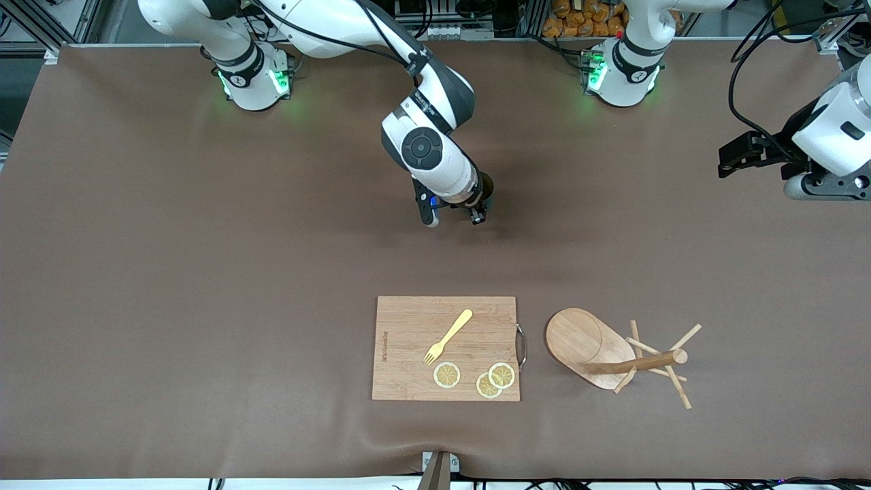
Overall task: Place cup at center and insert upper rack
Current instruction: 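Lower the teal mug onto the table center with the right gripper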
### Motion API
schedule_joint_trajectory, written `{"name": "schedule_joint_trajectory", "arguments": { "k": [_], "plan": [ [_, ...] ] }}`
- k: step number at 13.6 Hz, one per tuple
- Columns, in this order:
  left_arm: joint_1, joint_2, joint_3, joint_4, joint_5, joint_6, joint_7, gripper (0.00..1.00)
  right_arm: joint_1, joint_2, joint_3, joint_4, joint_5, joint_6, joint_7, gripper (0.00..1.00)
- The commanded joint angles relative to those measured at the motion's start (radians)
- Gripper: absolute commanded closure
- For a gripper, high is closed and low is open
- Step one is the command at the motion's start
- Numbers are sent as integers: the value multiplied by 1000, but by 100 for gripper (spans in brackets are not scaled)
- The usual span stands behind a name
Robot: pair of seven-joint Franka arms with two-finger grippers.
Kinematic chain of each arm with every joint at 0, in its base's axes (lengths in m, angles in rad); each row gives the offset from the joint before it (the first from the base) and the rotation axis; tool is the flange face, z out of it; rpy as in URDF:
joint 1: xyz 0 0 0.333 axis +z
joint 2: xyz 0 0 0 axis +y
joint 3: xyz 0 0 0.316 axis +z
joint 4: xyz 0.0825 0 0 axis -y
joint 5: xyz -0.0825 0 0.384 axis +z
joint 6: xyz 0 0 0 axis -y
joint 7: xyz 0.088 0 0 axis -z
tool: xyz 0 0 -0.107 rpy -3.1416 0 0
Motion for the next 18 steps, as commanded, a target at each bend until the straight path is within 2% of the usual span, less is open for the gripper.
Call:
{"name": "schedule_joint_trajectory", "arguments": {
  "k": [1, 7, 8, 10, 12, 13, 14, 15, 16, 17, 18],
  "plan": [
    [-2, 1, -1, 3, 9, 6, -5, 0, 25, 45, -11, 25, 18, 39, 19, 100],
    [1, 1, -1, 3, 9, 5, -3, 0, 28, 60, -11, 22, 19, 56, 21, 100],
    [1, 1, -1, 3, 9, 5, -3, 0, 21, 59, -11, 22, 24, 54, 24, 95],
    [1, 0, -1, 2, 9, 5, -3, 0, 24, 59, -11, 23, 23, 54, 25, 70],
    [1, 1, -1, 2, 9, 5, -3, 0, 24, 60, -11, 22, 21, 54, 25, 60],
    [1, 1, -1, 2, 9, 5, -3, 0, 24, 60, -11, 20, 21, 54, 25, 48],
    [1, 2, -1, 0, 9, 5, -3, 0, 21, 60, -11, 22, 21, 53, 25, 46],
    [-1, 1, -2, 2, 9, 5, -3, 0, 21, 59, -11, 22, 21, 53, 25, 37],
    [-2, 1, -1, 2, 9, 6, -3, 0, 19, 59, -11, 25, 21, 45, 25, 23],
    [-4, 2, -1, 2, 9, 6, -3, 0, 18, 54, -11, 25, 20, 39, 25, 16],
    [-4, 2, -1, 2, 9, 6, -5, 0, 16, 49, -11, 26, 20, 22, 25, 14]
  ]
}}
